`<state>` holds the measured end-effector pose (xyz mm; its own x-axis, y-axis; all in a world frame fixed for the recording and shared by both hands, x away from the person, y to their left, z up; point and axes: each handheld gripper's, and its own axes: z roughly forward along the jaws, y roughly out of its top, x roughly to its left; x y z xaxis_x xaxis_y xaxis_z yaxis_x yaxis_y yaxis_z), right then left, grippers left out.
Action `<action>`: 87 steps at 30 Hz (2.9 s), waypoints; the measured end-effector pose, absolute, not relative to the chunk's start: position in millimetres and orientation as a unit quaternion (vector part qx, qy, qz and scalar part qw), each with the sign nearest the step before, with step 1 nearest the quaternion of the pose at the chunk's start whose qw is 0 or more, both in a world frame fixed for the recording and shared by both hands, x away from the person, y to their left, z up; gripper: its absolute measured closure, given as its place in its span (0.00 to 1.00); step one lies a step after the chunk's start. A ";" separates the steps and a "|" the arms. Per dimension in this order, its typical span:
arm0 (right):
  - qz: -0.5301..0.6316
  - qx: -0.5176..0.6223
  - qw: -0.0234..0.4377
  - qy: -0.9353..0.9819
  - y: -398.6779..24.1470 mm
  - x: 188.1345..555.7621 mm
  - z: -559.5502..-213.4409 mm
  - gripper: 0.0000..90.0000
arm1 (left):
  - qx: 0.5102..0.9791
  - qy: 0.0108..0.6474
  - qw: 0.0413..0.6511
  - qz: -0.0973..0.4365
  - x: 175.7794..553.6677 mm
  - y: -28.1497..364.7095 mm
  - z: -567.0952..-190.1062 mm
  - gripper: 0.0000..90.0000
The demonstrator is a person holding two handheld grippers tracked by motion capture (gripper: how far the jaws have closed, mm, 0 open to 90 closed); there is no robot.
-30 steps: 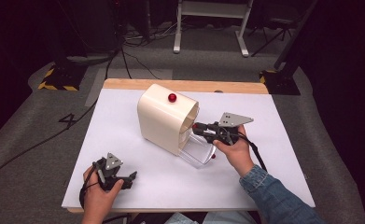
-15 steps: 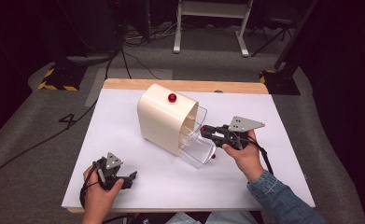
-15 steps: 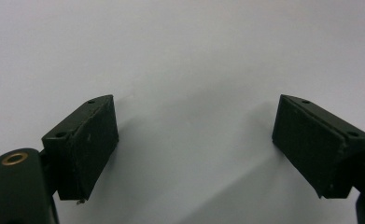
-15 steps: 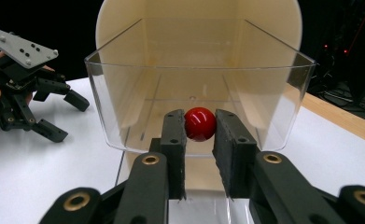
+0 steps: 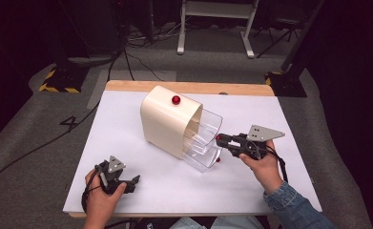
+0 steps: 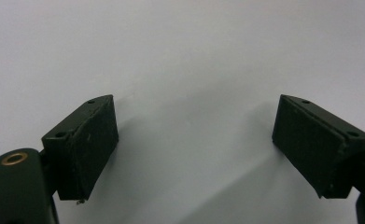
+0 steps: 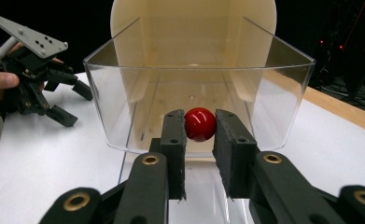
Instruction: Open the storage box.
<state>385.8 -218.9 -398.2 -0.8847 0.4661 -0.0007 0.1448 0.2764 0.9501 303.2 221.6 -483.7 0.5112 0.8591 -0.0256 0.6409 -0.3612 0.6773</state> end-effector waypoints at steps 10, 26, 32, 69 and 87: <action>0.559 0.200 0.134 0.793 -220.7 386.2 -406.5 0.79 | 0.808 0.463 0.322 0.170 302.8 221.8 -483.9 0.16; 0.546 0.210 0.140 0.799 -224.9 386.2 -412.3 0.63 | 0.807 0.463 0.324 0.172 302.5 221.7 -484.3 0.16; 0.541 0.216 0.143 0.800 -234.0 380.6 -410.0 0.53 | 0.807 0.463 0.324 0.172 302.2 221.8 -484.4 0.16; 0.443 0.346 0.169 0.809 -372.2 349.2 -427.8 0.31 | 0.807 0.463 0.324 0.172 302.7 222.1 -484.2 0.16; 0.370 0.364 0.160 0.840 -383.9 351.1 -480.3 0.23 | 0.807 0.463 0.325 0.169 303.1 222.3 -484.1 0.16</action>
<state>351.1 -383.9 -480.3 -0.6833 0.7302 -0.0003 0.4929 0.4616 0.7376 303.1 222.3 -484.1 0.5134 0.8577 -0.0275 0.6377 -0.3599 0.6811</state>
